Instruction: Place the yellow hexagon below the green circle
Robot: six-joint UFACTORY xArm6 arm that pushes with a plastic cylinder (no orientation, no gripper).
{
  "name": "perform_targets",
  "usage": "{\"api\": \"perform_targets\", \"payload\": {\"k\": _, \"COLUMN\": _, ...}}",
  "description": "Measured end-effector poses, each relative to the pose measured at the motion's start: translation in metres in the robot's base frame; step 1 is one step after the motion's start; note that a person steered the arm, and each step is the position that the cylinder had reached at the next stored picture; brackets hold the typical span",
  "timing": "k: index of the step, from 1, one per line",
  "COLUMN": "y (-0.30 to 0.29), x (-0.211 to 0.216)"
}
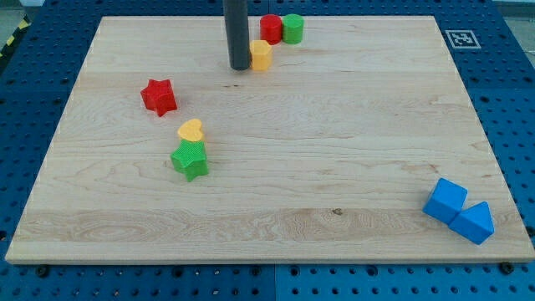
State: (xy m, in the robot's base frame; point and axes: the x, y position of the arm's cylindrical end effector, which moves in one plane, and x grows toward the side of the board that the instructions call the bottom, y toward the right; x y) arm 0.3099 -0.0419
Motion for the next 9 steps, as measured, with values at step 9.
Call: {"api": "perform_targets", "payload": {"k": 9, "y": -0.159, "x": 0.070}}
